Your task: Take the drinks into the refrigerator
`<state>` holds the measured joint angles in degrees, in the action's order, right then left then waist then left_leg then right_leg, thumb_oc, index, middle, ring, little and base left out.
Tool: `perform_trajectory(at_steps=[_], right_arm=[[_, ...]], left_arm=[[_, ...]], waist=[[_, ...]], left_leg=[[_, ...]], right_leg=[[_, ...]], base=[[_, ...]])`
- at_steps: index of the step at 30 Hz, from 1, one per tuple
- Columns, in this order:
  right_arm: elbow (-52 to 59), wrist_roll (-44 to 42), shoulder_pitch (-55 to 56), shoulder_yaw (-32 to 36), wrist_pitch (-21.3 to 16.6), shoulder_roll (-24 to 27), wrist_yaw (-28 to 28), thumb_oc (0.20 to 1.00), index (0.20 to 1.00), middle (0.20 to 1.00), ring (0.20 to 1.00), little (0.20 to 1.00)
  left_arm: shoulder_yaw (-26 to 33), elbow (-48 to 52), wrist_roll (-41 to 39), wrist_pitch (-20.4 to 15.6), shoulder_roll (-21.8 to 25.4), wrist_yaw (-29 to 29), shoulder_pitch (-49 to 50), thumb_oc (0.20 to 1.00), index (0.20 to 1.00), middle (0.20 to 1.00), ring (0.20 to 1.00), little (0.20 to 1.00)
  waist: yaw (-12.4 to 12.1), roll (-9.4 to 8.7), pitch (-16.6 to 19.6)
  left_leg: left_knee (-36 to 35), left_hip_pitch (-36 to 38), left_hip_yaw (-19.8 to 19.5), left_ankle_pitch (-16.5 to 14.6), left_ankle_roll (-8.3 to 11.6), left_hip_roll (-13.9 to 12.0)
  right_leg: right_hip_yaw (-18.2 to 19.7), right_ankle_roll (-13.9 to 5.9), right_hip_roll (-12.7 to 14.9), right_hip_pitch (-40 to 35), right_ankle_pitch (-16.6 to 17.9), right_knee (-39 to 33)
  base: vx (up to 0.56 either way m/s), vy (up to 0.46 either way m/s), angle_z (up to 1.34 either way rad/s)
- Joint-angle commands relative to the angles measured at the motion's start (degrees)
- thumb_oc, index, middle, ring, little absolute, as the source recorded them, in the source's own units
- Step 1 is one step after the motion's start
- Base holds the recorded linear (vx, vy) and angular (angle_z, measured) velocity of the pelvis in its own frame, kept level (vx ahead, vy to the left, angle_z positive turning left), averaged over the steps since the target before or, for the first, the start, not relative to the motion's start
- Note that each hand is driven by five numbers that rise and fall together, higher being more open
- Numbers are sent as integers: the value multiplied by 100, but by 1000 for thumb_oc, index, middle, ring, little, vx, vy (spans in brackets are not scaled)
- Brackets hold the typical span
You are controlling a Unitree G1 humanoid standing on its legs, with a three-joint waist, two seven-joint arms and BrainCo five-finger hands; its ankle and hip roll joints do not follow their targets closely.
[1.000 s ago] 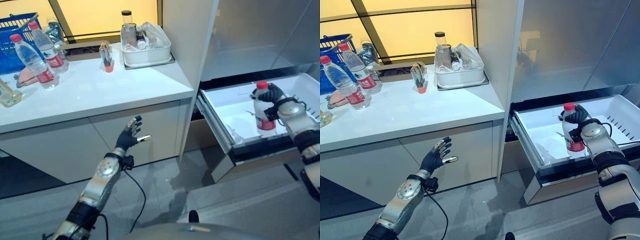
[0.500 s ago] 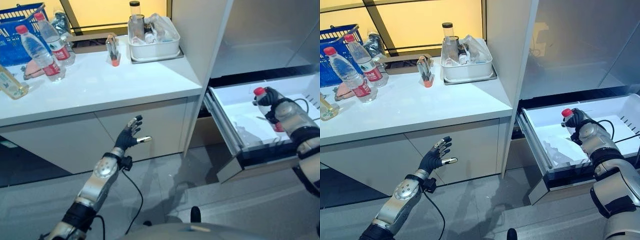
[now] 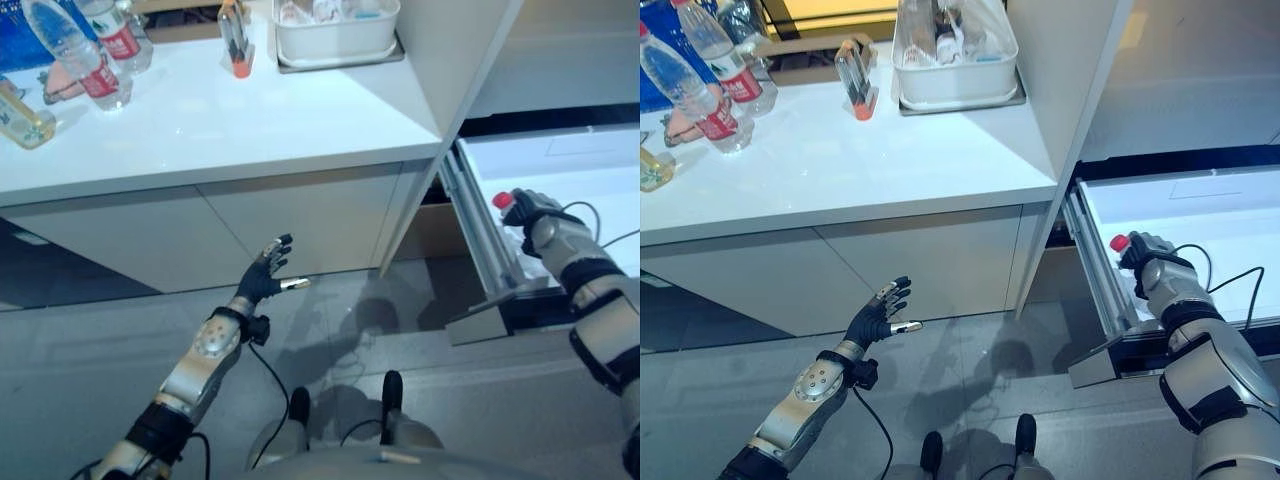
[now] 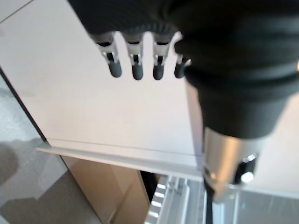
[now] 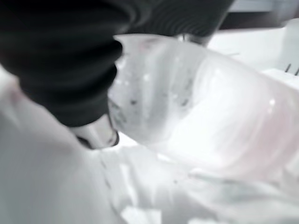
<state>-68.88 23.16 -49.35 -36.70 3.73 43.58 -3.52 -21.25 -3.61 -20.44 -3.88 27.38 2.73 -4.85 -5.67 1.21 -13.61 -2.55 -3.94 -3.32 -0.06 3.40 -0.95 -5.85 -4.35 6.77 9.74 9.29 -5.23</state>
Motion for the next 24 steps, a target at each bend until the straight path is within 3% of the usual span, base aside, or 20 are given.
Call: perform_trajectory(at_steps=[1,8,12,13,14,15,24], right_arm=[[247,154,-142,-465,-206,-812,272,200,200,200,200,200],[747,11,257,-198,-122,-1200,106,200,200,200,200,200],[507,307,-23,-526,-157,-1191,173,200,200,200,200,200],[465,308,-74,-570,-175,-1199,209,241,241,241,241,241],[435,286,-122,-596,-194,-1199,282,959,959,959,959,959],[398,230,-202,-621,-199,-1205,355,1000,1000,1000,1000,1000],[794,-732,-354,-235,-362,-1029,87,1000,1000,1000,1000,1000]], left_arm=[[-27,442,324,-369,61,231,-473,1000,1000,1000,1000,1000],[-99,431,544,-401,123,373,-632,1000,1000,1000,1000,1000],[-237,792,515,-532,306,406,-858,1000,1000,1000,1000,1000],[-264,824,516,-550,288,409,-898,1000,1000,1000,1000,1000],[-273,851,509,-554,280,394,-915,1000,1000,1000,1000,1000],[-281,897,499,-567,274,392,-925,1000,1000,1000,1000,1000],[-350,812,655,-550,101,449,-1130,1000,1000,1000,1000,1000]], waist=[[-165,45,-540],[-50,169,-818],[-40,269,-1000],[-32,277,-1026],[-35,275,-1046],[-33,281,-1078],[38,226,-1190]], left_leg=[[16,-430,-91,212,-262,279],[-86,-459,-85,278,-276,299],[-132,-570,-114,358,-249,301],[-138,-592,-123,369,-245,302],[-138,-606,-127,371,-246,305],[-142,-616,-136,384,-246,312],[-160,-636,-217,425,-240,308]], right_leg=[[-10,-343,202,-231,-789,633],[23,-348,212,-152,-806,644],[-2,-353,236,12,-787,702],[-6,-354,239,44,-783,717],[-9,-354,240,62,-782,726],[-19,-349,236,73,-780,735],[-64,-352,251,88,-777,760]], base=[[-28,27,11],[-26,25,-2],[-67,15,0],[-58,-3,-2],[-52,-7,-1],[-51,-6,1],[-32,1,1]])
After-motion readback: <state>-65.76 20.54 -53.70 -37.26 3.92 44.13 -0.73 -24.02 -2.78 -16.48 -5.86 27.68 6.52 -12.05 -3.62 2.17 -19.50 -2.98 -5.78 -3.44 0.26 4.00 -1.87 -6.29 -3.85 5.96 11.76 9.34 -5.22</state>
